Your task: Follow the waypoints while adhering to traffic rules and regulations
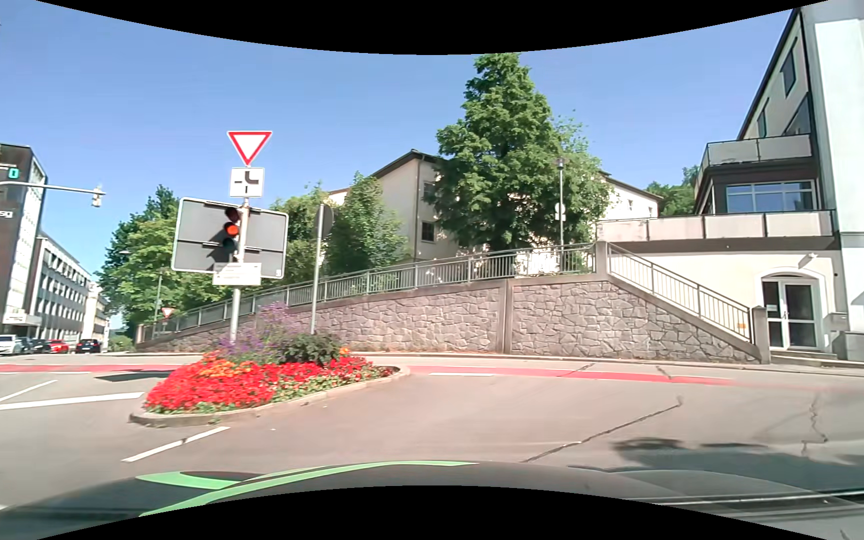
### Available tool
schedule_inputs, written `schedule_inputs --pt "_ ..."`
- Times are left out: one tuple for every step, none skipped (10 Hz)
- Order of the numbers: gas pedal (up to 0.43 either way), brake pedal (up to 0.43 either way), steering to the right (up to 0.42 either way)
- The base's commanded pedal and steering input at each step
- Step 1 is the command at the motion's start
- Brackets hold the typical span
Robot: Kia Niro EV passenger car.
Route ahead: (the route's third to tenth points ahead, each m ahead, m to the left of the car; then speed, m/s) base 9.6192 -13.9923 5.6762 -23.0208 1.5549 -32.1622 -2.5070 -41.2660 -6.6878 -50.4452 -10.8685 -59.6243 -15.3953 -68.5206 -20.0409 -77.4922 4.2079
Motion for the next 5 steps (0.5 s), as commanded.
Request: schedule_inputs --pt "0.0 0.0 0.424" --pt "0.0 0.0 0.432" --pt "0.0 0.0 0.434" --pt "0.02 0.0 0.434" --pt "0.059 0.0 0.433"
